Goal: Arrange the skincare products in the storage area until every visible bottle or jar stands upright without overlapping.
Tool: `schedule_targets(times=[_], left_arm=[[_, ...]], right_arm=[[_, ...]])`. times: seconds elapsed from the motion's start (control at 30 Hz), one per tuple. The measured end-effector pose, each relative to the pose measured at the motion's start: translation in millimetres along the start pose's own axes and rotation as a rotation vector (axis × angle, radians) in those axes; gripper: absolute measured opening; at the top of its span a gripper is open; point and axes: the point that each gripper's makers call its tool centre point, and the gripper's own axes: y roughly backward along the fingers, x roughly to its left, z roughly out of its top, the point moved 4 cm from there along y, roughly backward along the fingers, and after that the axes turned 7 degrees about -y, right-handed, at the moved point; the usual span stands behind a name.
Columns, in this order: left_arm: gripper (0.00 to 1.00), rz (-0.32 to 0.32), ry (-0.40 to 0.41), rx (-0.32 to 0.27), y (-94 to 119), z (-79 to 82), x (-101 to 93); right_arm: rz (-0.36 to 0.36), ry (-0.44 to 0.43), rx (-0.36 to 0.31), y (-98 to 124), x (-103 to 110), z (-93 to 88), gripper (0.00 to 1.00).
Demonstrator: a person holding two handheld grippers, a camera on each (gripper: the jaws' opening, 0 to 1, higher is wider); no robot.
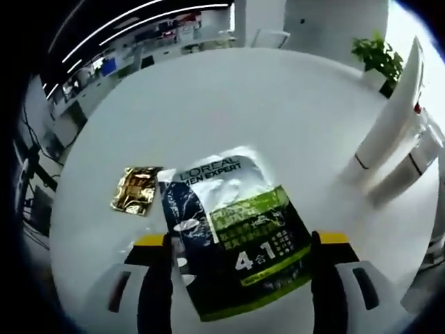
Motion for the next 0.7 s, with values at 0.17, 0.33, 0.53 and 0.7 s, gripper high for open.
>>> schedule_targets(times=[0.17,0.33,0.53,0.7], left_arm=[[0.67,-0.023,-0.050,-0.033,2.9,2.1,-7.1],[0.66,-0.013,-0.041,-0.049,3.0,0.3,-7.2],[0.63,-0.016,-0.054,-0.058,4.8,-0.2,-9.3],[0.43,-0.041,-0.084,-0.081,6.9,1.5,-16.9]], right_arm=[[-0.002,0.001,0.001,0.5,0.0,-0.1,0.96],[-0.005,0.001,0.001,1.2,-0.5,0.3,0.96],[-0.008,0.002,0.002,2.2,-1.3,0.2,0.96],[-0.010,0.003,0.004,3.0,-2.4,0.0,0.96]])
